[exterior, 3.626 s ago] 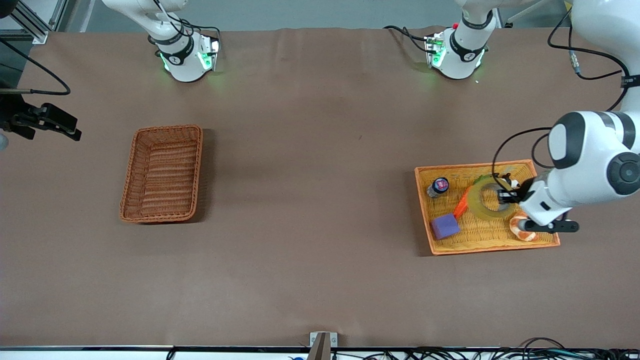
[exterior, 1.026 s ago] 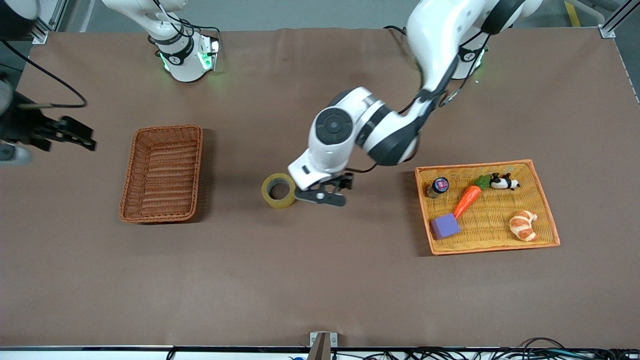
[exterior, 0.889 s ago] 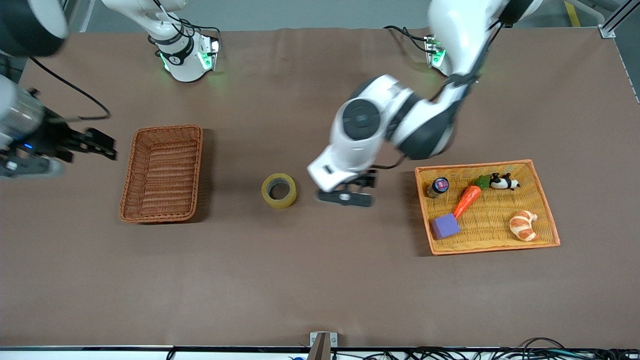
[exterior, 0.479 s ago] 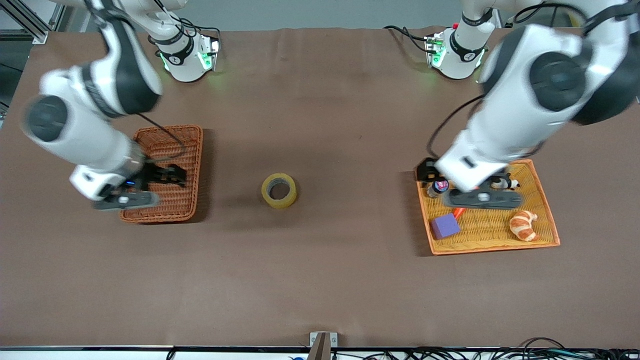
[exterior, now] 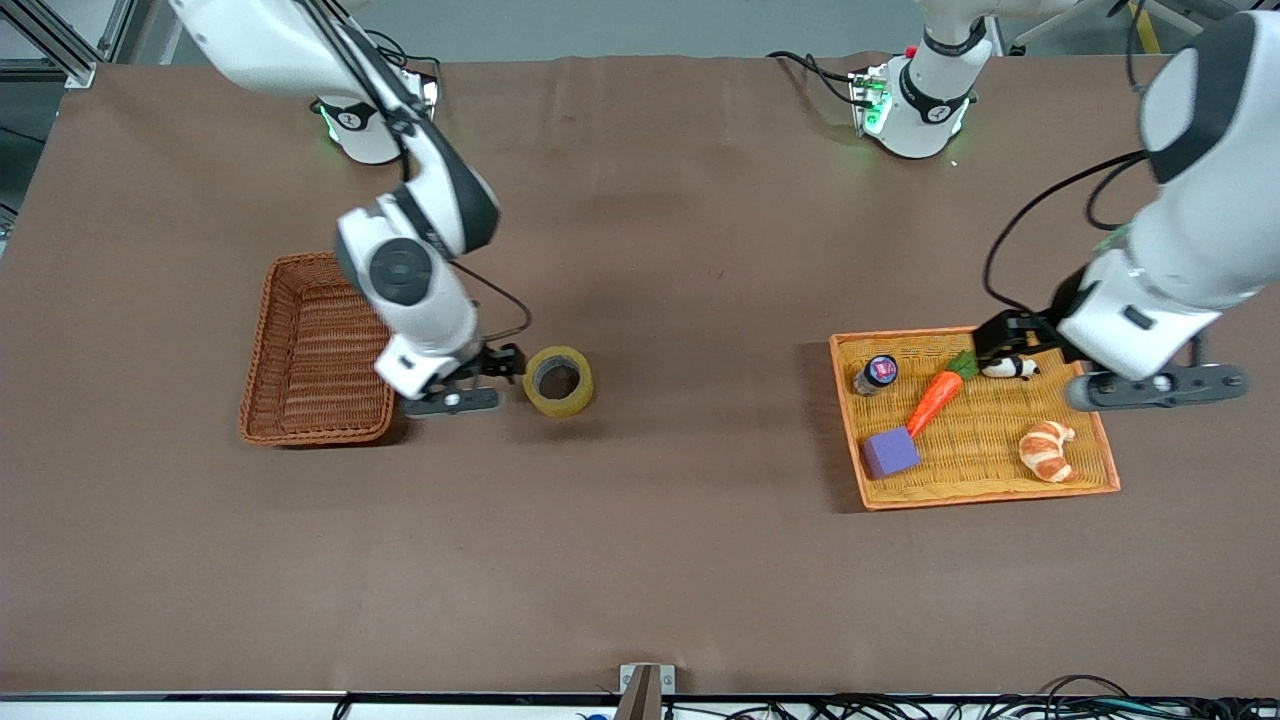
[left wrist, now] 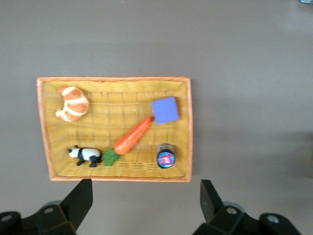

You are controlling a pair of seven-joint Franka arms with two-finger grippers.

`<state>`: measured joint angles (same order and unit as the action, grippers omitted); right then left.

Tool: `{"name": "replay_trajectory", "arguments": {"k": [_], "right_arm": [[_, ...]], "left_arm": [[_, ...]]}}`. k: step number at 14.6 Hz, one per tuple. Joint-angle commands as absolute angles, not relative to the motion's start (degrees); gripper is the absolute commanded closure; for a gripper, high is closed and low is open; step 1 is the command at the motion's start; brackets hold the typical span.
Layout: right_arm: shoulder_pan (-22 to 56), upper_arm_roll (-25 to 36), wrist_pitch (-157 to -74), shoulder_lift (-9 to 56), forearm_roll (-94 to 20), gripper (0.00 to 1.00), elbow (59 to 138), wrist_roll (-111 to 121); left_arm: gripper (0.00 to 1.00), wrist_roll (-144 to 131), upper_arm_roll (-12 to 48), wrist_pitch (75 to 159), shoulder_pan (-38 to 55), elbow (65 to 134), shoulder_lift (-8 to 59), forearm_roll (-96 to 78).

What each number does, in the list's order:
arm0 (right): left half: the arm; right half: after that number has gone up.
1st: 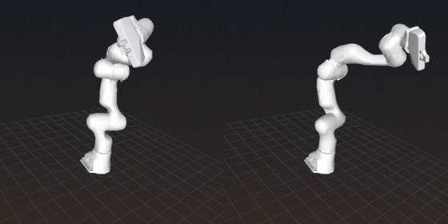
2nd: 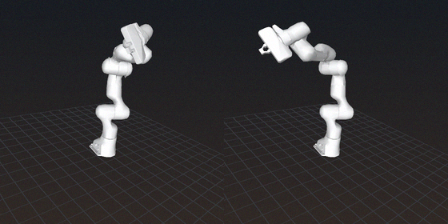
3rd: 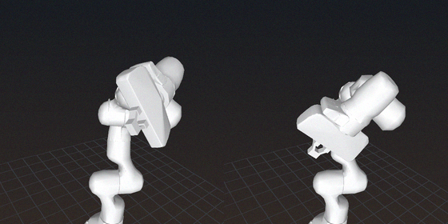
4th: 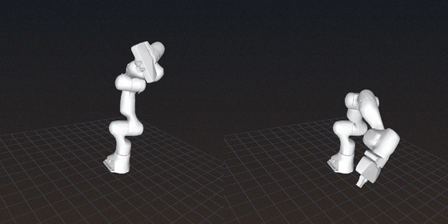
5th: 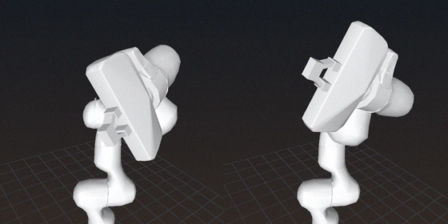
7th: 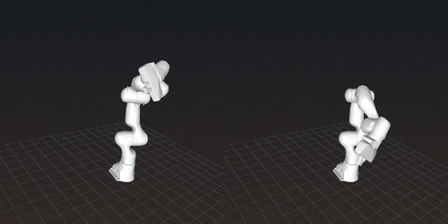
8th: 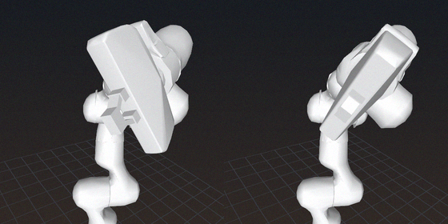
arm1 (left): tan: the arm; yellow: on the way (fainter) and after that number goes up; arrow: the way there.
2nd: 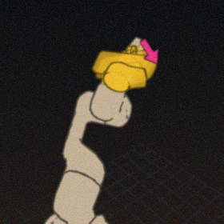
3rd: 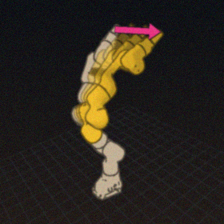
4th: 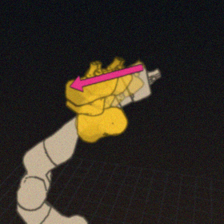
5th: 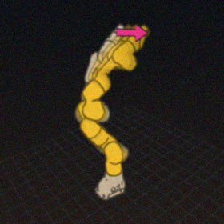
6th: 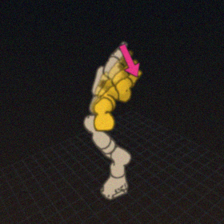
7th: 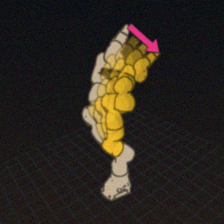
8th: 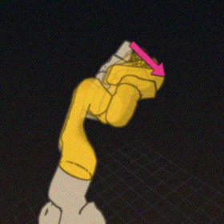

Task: Move tape to another basket
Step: 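Reach the right gripper to the tape while the left gripper withdraws, then close the right gripper on the tape roll's rim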

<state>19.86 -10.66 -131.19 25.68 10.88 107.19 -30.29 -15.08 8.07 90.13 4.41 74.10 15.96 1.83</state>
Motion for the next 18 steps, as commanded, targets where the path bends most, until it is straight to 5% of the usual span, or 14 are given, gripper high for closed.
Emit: {"name": "replay_trajectory", "arguments": {"k": [1, 5, 10, 12, 17, 18], "right_arm": [[21.62, -10.37, -134.19, 28.29, 13.97, 0.0, 107.14, -33.31], [22.67, -10.37, -138.77, 31.81, 15.11, 0.0, 107.31, -34.19], [22.24, -10.28, -143.17, 34.19, 15.47, 0.0, 107.31, -36.12], [22.32, -10.11, -143.26, 34.98, 15.64, 0.15, 107.31, -36.12], [23.11, -10.02, -143.7, 36.12, 16.08, 0.93, 106.79, -41.29], [23.03, -10.02, -143.27, 36.12, 16.26, 1.0, 106.61, -42.61]], "left_arm": [[0.03, -11.96, 8.61, 91.4, 2.3, 83.12, 7.58, 1.58], [0.0, -11.78, 8.88, 96.06, 2.29, 93.31, 0.55, 1.58], [0.0, -10.64, 9.05, 98.96, 2.55, 92.56, 2.54, 0.62], [0.0, -10.46, 9.14, 98.96, 2.37, 93.69, 1.67, -0.26], [0.0, -9.67, 9.14, 99.32, 2.64, 93.96, 1.76, -0.53], [0.0, -9.15, 9.14, 99.14, 2.64, 93.87, 1.76, -0.35]]}}
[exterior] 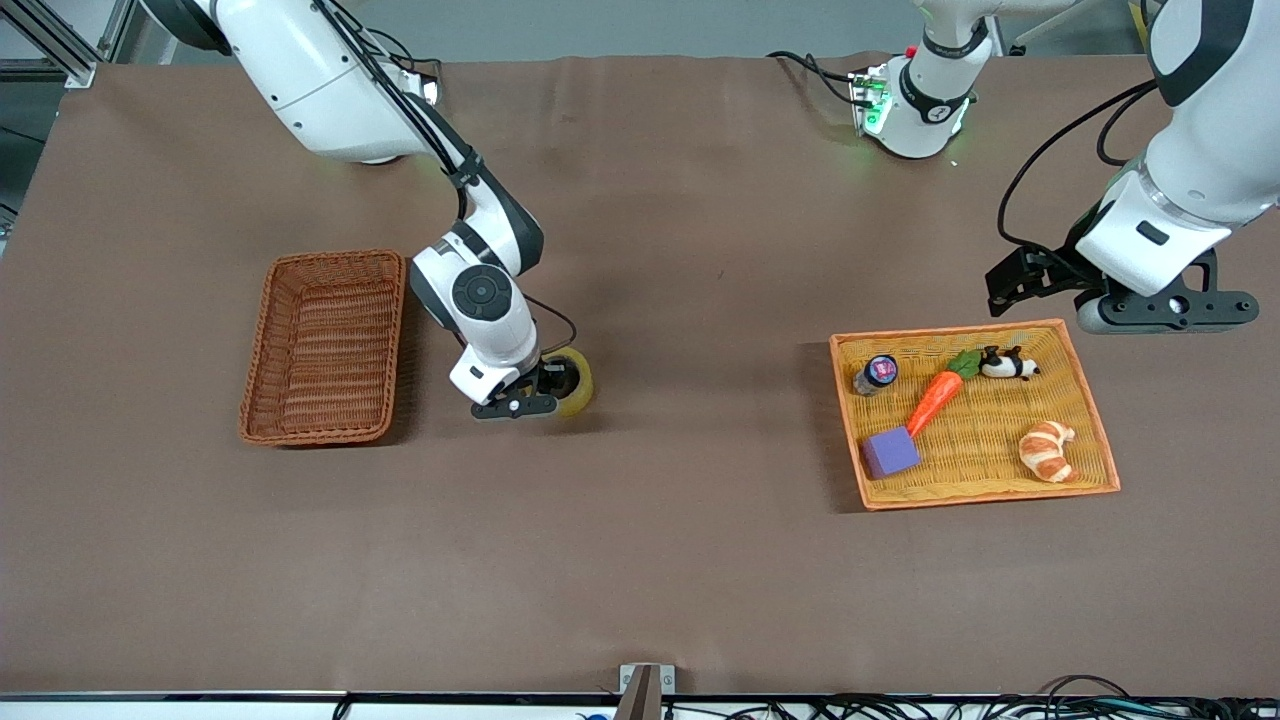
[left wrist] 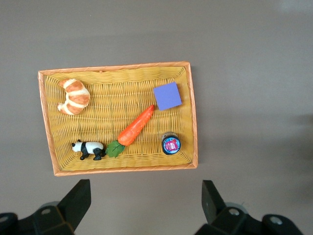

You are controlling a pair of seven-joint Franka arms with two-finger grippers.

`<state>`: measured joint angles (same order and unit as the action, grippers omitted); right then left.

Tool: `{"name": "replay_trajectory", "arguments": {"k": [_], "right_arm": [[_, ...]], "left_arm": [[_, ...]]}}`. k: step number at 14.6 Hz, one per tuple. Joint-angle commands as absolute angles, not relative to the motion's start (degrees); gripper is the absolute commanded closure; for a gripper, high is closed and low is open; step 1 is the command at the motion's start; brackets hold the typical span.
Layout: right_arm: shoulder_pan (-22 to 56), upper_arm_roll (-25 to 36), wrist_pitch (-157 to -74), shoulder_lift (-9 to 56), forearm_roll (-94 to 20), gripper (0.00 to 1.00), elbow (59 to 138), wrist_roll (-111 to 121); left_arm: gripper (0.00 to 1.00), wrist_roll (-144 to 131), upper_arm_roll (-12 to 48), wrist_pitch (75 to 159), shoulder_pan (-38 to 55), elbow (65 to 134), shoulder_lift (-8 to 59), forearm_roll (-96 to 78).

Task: Move tape to another basket
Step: 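Close the right gripper on the tape roll's rim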

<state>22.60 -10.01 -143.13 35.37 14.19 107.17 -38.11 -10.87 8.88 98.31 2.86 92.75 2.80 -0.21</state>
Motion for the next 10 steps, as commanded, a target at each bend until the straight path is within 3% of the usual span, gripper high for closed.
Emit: {"name": "replay_trajectory", "arguments": {"k": [1, 5, 10], "right_arm": [[22.42, -10.02, -143.0, 36.12, 16.69, 1.0, 106.61, -42.37], [20.4, -11.33, -137.49, 34.55, 16.61, 1.0, 104.07, -42.36], [12.41, -13.01, -123.07, 19.9, 16.09, 1.0, 104.67, -36.69]], "left_arm": [[0.0, -8.01, 9.14, 98.88, 2.55, 93.87, 1.76, -0.44], [0.0, -7.47, 9.05, 99.05, 2.37, 93.69, 2.2, -0.09], [0.0, -7.73, 9.05, 99.23, 2.37, 93.78, 2.46, 0.53]]}}
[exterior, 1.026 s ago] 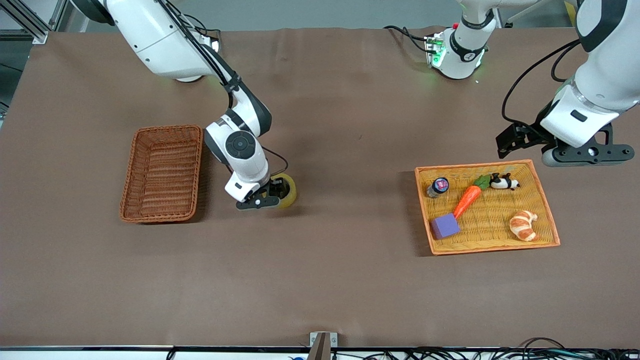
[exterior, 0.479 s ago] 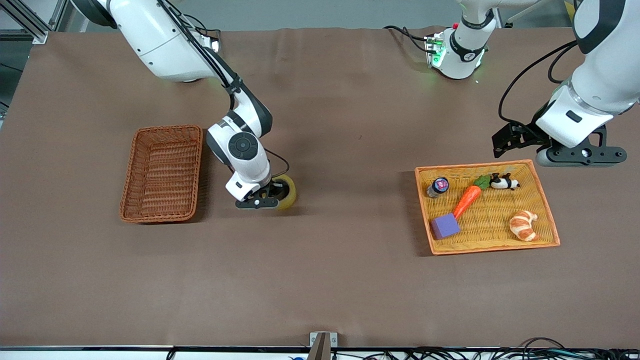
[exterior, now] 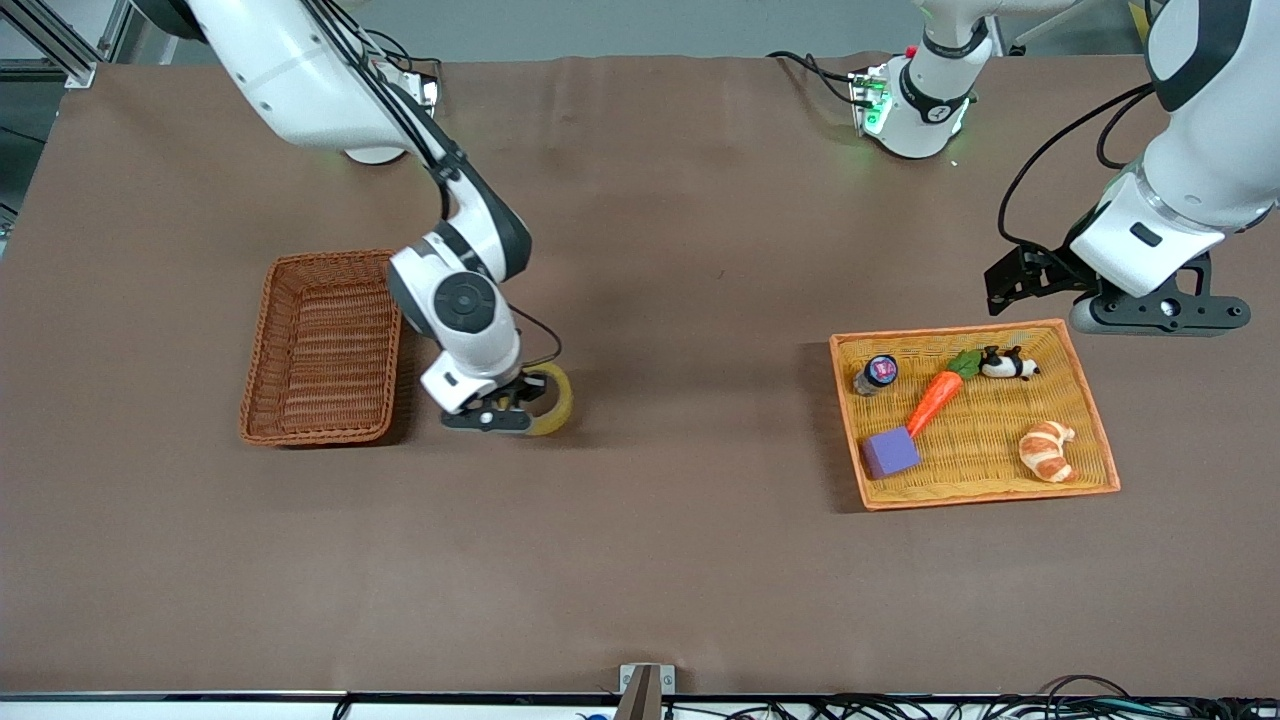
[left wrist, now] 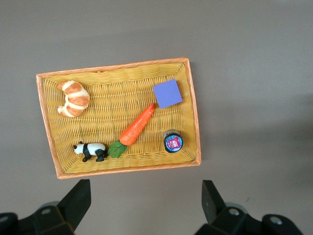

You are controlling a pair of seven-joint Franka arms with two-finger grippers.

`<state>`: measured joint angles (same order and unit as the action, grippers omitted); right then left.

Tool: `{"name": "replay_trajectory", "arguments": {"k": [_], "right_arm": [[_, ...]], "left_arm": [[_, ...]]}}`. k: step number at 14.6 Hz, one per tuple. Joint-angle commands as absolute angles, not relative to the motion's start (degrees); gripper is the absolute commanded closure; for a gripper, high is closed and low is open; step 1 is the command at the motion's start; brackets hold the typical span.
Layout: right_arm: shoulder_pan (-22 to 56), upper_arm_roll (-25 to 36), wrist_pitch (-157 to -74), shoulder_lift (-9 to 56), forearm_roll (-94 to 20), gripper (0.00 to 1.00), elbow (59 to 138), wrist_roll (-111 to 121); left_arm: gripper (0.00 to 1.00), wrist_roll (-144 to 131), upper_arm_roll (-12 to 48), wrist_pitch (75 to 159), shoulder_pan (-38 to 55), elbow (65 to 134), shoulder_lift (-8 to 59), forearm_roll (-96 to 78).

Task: Move tape to another basket
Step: 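Carry the tape roll with the right gripper into the wicker basket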

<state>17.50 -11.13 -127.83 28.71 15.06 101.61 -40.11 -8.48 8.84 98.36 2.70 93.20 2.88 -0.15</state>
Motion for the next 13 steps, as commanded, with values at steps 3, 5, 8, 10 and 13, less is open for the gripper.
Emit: {"name": "replay_trajectory", "arguments": {"k": [3, 5, 8, 10, 13], "right_arm": [[8.97, -9.43, -117.61, 13.99, 15.91, 1.0, 105.73, -22.54], [9.14, -3.89, -118.3, 10.91, 13.73, 1.0, 109.32, -14.89], [9.23, 2.44, -121.1, 5.99, 10.91, 1.0, 116.78, -3.98], [8.97, 5.87, -128.01, 4.05, 10.9, 1.0, 124.59, 1.99], [9.05, 8.87, -140.34, 3.07, 10.9, 1.0, 134.89, 4.22]], "left_arm": [[0.0, -8.17, 9.05, 99.23, 2.46, 93.87, 2.46, 1.14], [0.0, -8.35, 9.05, 99.23, 2.46, 93.96, 2.46, 1.23], [0.0, -8.53, 9.05, 99.23, 2.55, 93.96, 2.46, 1.23], [0.0, -8.53, 9.05, 99.4, 2.64, 93.61, 2.9, 1.32], [0.0, -8.53, 9.05, 99.4, 2.64, 93.6, 2.9, 1.32]]}}
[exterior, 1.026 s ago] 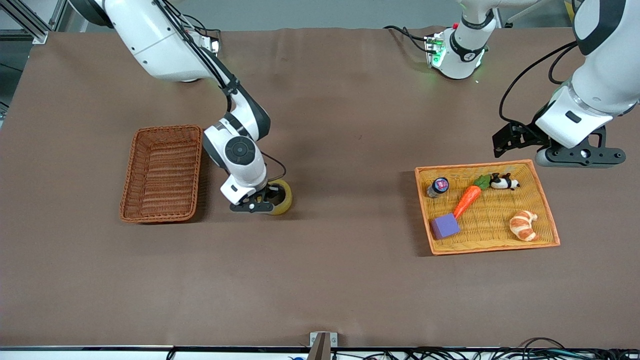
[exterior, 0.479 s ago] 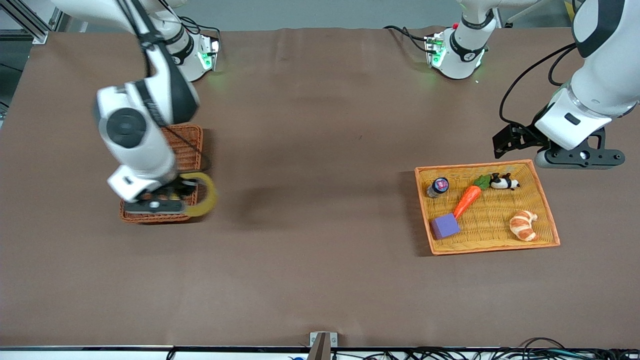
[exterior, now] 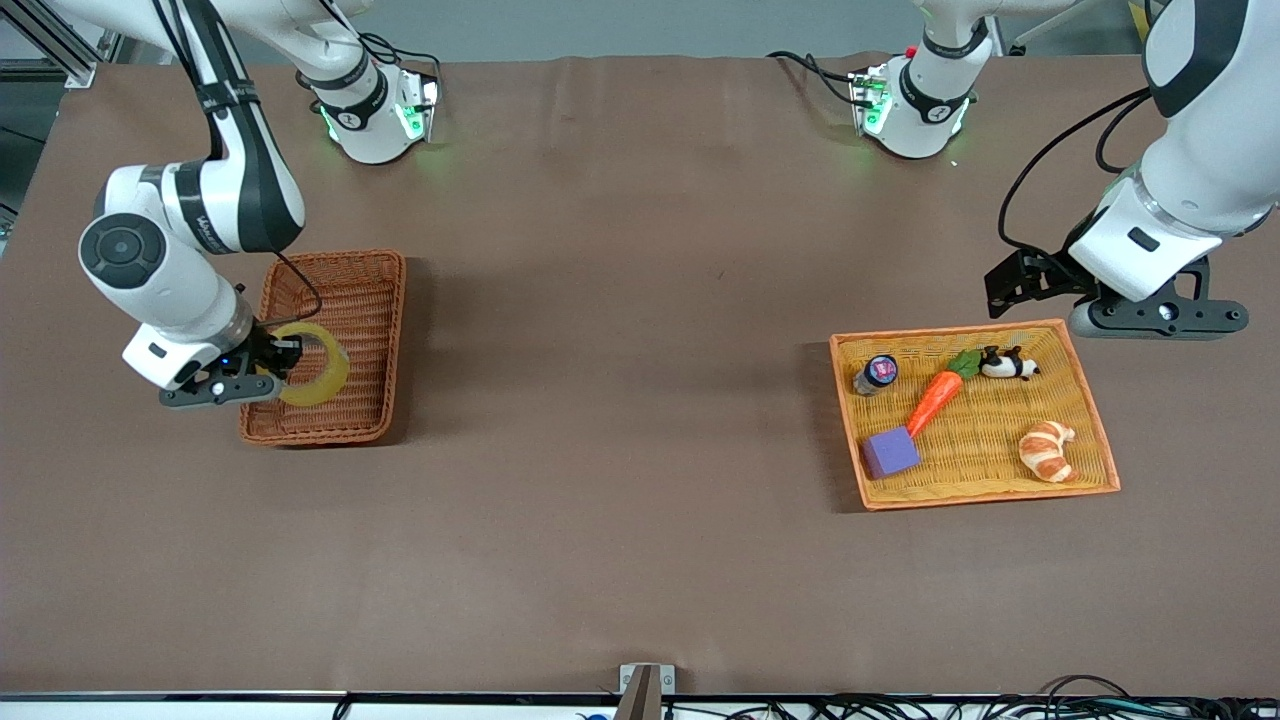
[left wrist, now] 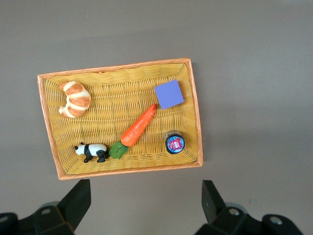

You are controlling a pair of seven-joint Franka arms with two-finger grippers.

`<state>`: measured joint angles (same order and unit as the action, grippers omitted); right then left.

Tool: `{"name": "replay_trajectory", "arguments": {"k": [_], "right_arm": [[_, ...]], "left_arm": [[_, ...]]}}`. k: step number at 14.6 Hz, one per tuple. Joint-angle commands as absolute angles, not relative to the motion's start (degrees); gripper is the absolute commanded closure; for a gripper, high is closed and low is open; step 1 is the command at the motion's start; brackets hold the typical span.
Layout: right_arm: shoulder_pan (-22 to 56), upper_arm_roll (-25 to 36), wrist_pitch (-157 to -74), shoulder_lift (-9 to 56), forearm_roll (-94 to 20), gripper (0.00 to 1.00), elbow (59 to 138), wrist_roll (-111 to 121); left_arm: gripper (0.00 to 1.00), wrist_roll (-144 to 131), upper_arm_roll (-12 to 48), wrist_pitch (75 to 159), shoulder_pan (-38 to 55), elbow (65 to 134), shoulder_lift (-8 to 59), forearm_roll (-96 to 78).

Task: Move tape to another basket
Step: 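Carry the tape roll with the right gripper into the wicker basket, then open the right gripper and release the tape in the basket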

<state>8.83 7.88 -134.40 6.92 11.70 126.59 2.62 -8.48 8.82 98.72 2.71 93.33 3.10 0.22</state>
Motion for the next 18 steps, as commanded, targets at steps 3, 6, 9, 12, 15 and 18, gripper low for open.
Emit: {"name": "replay_trajectory", "arguments": {"k": [3, 6, 9, 12, 15, 18], "right_arm": [[8.96, 10.37, -145.43, 3.51, 10.9, 1.0, 139.9, 4.22], [8.96, 10.55, -154.05, 4.56, 11.07, 0.99, 145.01, 4.39], [8.88, 11.42, -158.36, 8.25, 11.34, 0.95, 145.11, 4.57], [8.96, 12.92, -159.52, 9.4, 11.69, 0.77, 145.11, 5.19], [8.96, 12.92, -158.47, 8.62, 11.78, 0.0, 144.85, 5.1], [7.48, 12.4, -157.85, 7.04, 11.78, 0.0, 141.78, 4.83]], "left_arm": [[0.0, -8.61, 8.96, 99.4, 2.64, 93.43, 2.99, 1.32], [0.0, -8.61, 9.05, 99.4, 2.64, 93.34, 2.99, 1.85], [0.0, -8.7, 9.05, 99.4, 2.72, 93.34, 2.99, 1.85], [0.0, -8.7, 9.05, 99.4, 2.72, 93.34, 3.16, 1.93], [0.0, -8.7, 9.05, 99.4, 2.72, 93.34, 3.34, 1.85], [0.0, -8.7, 9.05, 99.4, 2.72, 93.25, 3.43, 1.85]]}}
